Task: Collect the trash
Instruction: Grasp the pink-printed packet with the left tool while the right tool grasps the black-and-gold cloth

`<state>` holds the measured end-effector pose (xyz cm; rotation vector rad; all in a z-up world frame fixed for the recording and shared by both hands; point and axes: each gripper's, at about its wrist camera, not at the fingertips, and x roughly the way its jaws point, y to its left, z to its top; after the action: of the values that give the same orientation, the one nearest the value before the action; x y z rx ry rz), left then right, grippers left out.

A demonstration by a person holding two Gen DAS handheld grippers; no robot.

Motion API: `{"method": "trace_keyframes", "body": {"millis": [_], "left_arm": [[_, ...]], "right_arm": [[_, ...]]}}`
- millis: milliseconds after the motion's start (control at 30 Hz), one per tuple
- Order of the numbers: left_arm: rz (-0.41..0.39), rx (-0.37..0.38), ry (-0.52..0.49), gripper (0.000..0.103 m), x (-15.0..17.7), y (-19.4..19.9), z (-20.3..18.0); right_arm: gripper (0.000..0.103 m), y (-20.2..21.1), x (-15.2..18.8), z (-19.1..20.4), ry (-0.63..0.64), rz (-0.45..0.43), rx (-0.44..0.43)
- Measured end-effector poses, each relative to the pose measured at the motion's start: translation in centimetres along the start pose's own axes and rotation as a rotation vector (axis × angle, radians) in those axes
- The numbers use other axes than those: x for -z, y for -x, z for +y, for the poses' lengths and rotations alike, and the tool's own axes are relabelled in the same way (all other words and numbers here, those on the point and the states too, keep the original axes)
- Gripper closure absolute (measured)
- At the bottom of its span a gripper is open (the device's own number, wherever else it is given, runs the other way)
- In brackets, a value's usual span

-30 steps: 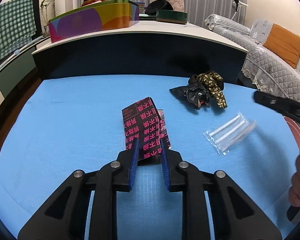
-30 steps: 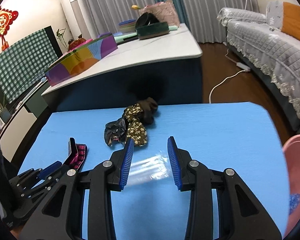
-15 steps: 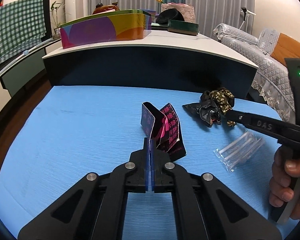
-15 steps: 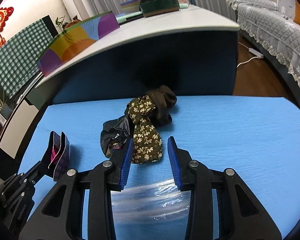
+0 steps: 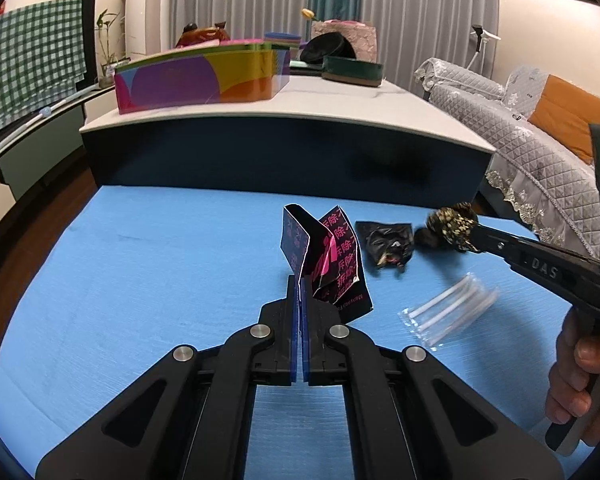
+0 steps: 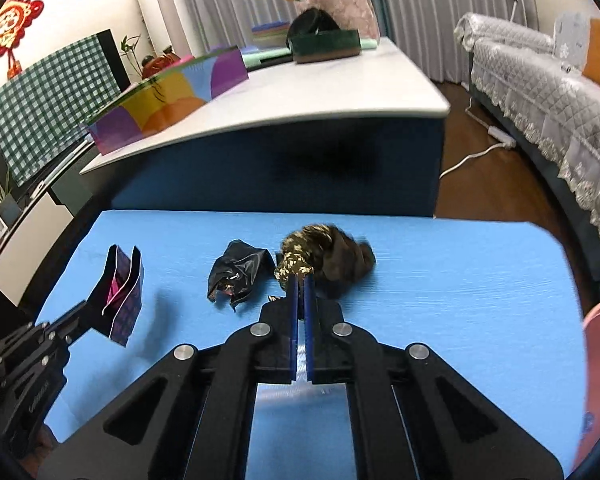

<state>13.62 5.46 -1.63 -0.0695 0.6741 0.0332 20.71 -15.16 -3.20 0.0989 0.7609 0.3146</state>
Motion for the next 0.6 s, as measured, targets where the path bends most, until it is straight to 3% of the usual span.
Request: {"method": "trace_keyframes", "body": {"millis": [600], "left_arm": [[-0.08,0.13,-0.036,0.102,-0.2,5.7,-2.9]], "right_arm": [[0.1,14.2,1.0,-1.0,0.035,-0.138,0.094]]}}
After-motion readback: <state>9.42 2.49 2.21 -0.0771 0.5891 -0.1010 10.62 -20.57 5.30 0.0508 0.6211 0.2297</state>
